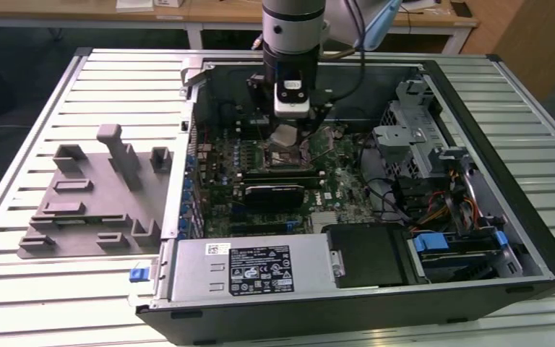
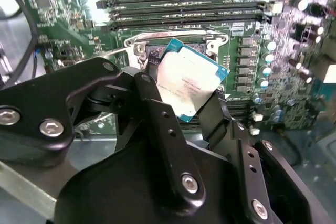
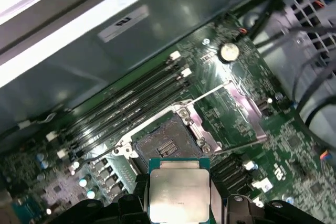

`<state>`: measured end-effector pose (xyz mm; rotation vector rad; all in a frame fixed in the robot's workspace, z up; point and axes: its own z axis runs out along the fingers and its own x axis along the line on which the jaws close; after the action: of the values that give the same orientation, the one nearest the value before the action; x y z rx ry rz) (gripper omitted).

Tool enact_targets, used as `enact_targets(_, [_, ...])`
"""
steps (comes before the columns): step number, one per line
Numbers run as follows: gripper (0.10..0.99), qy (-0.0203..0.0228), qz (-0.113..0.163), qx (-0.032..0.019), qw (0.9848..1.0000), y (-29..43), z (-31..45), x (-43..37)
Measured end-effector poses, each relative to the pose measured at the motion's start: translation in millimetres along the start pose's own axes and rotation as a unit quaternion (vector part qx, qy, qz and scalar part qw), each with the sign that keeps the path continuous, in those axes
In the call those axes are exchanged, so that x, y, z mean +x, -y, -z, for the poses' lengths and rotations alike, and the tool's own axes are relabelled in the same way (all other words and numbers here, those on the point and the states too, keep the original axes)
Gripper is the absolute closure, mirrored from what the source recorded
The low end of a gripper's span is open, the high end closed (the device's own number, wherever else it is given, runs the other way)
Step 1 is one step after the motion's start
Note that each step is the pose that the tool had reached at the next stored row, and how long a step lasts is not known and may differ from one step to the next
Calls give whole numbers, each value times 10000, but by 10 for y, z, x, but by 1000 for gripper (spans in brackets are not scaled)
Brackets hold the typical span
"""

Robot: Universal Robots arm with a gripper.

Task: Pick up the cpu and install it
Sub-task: 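Place the cpu into insertion slot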

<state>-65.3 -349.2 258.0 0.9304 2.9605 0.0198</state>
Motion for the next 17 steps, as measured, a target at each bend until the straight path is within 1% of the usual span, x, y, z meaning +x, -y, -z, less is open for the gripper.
enact_targets(2, [541, 4, -180, 6, 9998, 0, -1, 0])
enact_targets(4, [541, 8, -360, 12, 9994, 0, -2, 0])
enact_targets(8, [541, 17, -727, 24, 9974, 0, -3, 0])
enact_targets(10, [541, 21, -906, 30, 9959, 0, -4, 0])
enact_targets(12, [541, 26, -1089, 36, 9940, 0, -4, 0])
enact_targets(15, [541, 32, -1350, 44, 9908, 0, -5, 0])
enact_targets(17, [541, 36, -1517, 50, 9884, 0, -6, 0])
